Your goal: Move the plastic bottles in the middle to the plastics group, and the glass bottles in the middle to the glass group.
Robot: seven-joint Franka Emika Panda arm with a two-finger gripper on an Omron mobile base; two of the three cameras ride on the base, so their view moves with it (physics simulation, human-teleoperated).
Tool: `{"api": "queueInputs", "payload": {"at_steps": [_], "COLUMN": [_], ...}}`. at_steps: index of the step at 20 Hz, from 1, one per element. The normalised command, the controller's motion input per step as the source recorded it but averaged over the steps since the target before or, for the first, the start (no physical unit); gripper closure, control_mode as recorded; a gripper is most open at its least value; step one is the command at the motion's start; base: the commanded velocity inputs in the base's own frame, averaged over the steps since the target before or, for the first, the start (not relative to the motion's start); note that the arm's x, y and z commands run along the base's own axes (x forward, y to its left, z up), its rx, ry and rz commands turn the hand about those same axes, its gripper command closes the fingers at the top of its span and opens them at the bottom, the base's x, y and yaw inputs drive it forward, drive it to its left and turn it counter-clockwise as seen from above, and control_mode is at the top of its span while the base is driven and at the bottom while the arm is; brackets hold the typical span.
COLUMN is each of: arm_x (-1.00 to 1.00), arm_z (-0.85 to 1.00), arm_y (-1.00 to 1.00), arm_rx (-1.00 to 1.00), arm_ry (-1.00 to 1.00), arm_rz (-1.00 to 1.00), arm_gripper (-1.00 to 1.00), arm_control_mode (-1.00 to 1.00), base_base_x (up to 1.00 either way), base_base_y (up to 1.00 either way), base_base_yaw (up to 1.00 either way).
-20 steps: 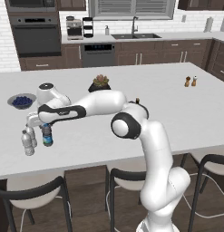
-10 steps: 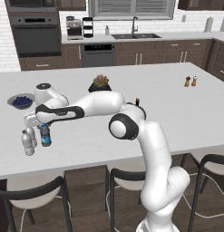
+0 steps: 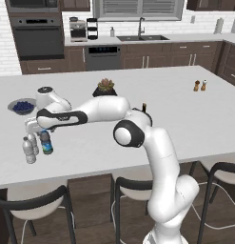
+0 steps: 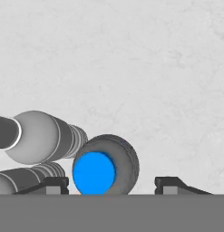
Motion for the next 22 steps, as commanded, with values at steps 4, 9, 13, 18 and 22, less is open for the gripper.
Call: {"api": "queueInputs", "payload": {"at_steps": [4,9,13,18,22], "arm_x": [0.0,0.0,-0.08,-0.38,-0.52], "arm_z": [0.0,0.0,0.1,0.41,0.4], "arm_y": [0.0,0.0,-0.01,-0.24,-0.38], "arm_rx": [0.0,0.0,0.0,0.0,0.02], "arm_ry": [0.0,0.0,0.0,-0.04,-0.06], "arm_rz": [0.0,0.0,0.0,-0.03,-0.04], "arm_gripper": [-1.0,-1.0,-1.0,-1.0,-1.0], "arm_control_mode": [-1.0,-1.0,-1.0,-1.0,-1.0], "base_base_x": [0.0,0.0,0.0,0.0,0.0], "base_base_y": [0.0,0.0,0.0,0.0,0.0], "base_base_yaw": [0.0,0.0,0.0,0.0,0.0]}}
